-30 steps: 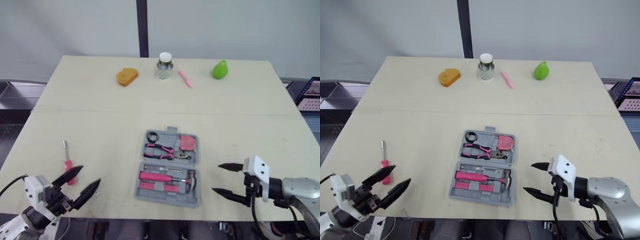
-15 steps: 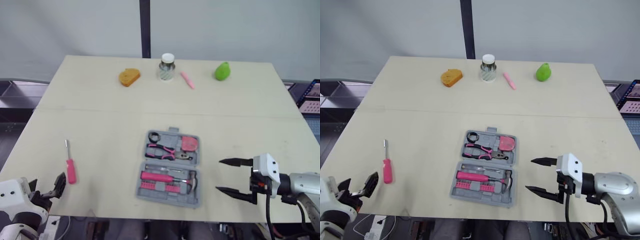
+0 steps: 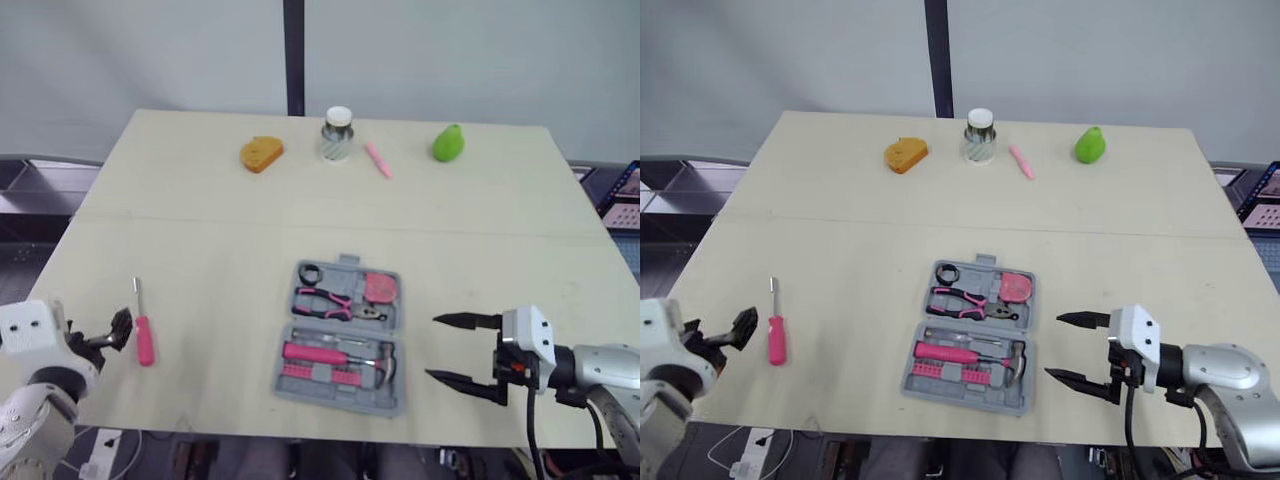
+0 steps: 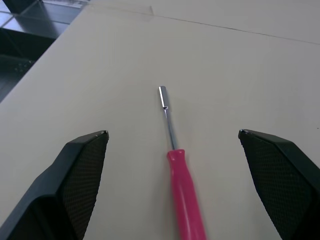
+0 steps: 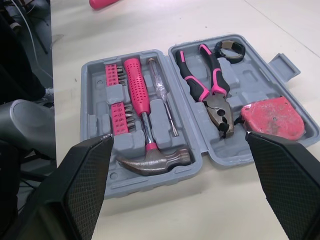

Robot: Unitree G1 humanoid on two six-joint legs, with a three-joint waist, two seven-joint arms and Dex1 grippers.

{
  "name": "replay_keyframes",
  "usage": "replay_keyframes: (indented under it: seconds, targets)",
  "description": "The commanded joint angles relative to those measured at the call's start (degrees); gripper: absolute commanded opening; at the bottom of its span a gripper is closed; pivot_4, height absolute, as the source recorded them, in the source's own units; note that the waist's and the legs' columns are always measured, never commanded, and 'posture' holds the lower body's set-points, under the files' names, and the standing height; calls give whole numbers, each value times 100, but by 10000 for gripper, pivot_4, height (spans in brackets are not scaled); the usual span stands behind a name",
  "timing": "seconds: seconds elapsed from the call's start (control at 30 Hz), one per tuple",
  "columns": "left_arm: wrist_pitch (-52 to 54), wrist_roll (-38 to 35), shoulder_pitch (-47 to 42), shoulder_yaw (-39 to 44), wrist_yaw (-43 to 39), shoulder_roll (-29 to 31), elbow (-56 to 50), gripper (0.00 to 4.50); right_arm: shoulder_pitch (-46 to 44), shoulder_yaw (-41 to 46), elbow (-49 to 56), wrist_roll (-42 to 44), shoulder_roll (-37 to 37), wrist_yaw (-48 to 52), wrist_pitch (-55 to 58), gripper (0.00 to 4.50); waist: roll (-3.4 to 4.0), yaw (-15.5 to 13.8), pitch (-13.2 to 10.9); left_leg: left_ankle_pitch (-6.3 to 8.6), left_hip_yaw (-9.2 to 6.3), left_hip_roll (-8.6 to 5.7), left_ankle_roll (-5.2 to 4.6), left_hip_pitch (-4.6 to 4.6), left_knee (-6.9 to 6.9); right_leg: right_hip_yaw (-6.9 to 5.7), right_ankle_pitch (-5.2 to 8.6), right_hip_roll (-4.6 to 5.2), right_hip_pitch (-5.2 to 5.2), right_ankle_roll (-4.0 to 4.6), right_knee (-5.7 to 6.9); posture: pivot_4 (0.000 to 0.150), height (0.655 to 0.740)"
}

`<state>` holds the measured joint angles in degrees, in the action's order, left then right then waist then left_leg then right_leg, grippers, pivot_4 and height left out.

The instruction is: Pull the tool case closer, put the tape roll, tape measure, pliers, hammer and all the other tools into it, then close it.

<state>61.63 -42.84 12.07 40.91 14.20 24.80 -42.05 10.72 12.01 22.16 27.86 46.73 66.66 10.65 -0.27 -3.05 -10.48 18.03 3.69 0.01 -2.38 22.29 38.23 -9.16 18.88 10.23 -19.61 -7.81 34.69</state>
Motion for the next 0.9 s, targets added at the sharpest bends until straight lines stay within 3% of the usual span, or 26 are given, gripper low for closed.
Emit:
replay_keyframes:
  seconds: [0.03,0.5,0.67,0.9]
  targets:
    - [744,-19,-553,52,555,-102,-103,45000,76,218,299,174,114,-31,99,44620,0,-6,0,-1,-1,0,1,0,0,0,0,-1,0,0,3,1500,6950]
    - [1977,1026,-1818,-117,884,-858,427,45000,260,393,603,202,121,-292,256,44620,-4,-12,2,-9,1,0,11,-1,1,-1,-1,-12,0,-1,6,1500,6950]
    - [1776,1387,-1713,-362,516,-719,626,45000,207,393,617,211,140,-348,310,44620,-4,-22,2,-10,1,0,13,-1,1,-1,-1,-13,-1,-1,6,1500,6950]
    - [666,1905,-944,-806,-164,-681,824,45000,133,366,614,177,142,-449,354,44620,-5,-21,2,-8,1,1,15,0,0,3,-1,-11,-2,-1,1,1500,6950]
